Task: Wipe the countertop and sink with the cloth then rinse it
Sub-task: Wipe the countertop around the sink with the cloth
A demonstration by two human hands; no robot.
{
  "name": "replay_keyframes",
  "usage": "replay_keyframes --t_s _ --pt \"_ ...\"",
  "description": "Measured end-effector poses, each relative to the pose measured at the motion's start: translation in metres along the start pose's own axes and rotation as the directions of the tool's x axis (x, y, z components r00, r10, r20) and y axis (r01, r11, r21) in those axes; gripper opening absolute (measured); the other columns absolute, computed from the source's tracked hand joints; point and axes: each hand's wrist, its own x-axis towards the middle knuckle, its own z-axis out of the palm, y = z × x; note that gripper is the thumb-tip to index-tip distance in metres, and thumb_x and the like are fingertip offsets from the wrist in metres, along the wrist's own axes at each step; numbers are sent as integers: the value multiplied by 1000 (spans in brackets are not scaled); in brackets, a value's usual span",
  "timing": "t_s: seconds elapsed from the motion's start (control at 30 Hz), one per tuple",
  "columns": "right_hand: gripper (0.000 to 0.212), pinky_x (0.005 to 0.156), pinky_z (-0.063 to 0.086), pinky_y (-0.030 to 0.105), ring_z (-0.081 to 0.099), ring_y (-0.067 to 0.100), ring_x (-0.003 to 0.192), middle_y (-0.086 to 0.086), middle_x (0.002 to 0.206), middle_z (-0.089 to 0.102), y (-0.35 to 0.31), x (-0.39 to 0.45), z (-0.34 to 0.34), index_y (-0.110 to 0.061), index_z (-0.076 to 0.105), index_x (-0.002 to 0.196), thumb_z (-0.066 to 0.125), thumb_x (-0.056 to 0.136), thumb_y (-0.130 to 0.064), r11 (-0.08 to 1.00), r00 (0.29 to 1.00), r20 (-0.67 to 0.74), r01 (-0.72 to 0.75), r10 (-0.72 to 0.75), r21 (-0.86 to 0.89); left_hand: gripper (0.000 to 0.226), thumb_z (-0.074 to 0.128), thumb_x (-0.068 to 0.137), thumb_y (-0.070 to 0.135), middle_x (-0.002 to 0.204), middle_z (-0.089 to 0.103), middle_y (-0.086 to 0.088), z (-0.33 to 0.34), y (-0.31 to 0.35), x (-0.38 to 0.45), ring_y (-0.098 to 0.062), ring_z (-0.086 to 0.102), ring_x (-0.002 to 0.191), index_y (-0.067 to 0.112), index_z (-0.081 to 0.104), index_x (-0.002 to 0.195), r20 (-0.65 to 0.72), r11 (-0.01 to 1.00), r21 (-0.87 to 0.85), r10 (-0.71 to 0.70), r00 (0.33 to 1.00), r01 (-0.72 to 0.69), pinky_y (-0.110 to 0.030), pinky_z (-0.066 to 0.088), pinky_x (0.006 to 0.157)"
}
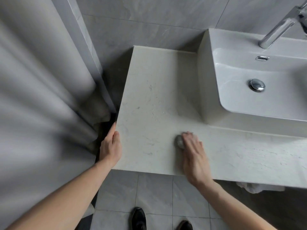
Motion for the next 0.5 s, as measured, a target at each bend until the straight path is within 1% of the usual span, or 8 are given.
replay_keyframes --t_s 0.03,0.07,0.13,0.2,0.27,0.37,0.43,0.5 --pt "62 127 19 49 16 22 159 -1 169 27 -23 3 12 -20 37 158 43 96 -14 997 995 70 78 -78 6 47 33 104 33 148 55 8 0 1 0 -27 53 131 47 43 148 -3 1000 -1 -2 1000 2 -33 41 101" --pt "64 128 15 48 10 21 160 -1 170 23 -47 5 23 -21 34 160 43 97 -17 989 978 143 150 -149 3 47 33 104 33 148 55 7 1 1 0 -27 53 131 47 44 148 -5 1000 -2 -6 1000 6 -33 40 102" --pt "70 130 2 46 -5 20 160 -2 173 10 -90 6 46 -22 23 164 43 96 -19 963 933 252 268 -258 -7 47 33 103 35 149 55 5 2 -2 2 -29 52 133 47 44 147 -6 1000 -1 1 1000 -1 -35 40 105" --pt "73 129 -5 47 -12 22 159 -1 173 5 -117 1 64 -22 18 165 44 96 -20 945 909 291 325 -299 -45 47 33 102 36 148 56 4 2 -4 4 -29 53 131 49 44 146 -12 1000 6 11 1000 -11 -36 42 106" --pt "68 129 -1 50 -12 24 159 1 173 5 -124 -6 73 -20 18 164 42 101 -25 933 908 281 348 -311 -92 46 34 103 34 148 56 2 3 -4 4 -29 54 130 47 45 147 -29 1000 16 9 1000 -8 -35 41 105" --pt "60 129 6 49 -7 23 160 0 173 8 -97 -15 62 -21 20 164 36 108 -35 940 933 214 318 -288 -121 46 32 105 34 149 55 2 4 -3 2 -31 52 130 47 43 148 -35 999 54 8 999 -6 -36 41 104" --pt "60 130 6 47 -7 20 160 -3 173 6 -62 -19 39 -25 18 165 35 108 -38 959 963 160 239 -215 -149 47 29 104 36 147 56 3 3 -4 2 -32 53 128 50 39 148 -16 996 81 29 999 -28 -39 43 104" --pt "63 129 9 49 -5 20 160 -4 173 6 -14 -21 10 -28 15 165 36 106 -35 976 991 97 107 -90 -189 49 26 103 37 147 56 4 2 -5 2 -32 54 128 51 34 150 3 994 95 54 999 -54 -42 44 105"
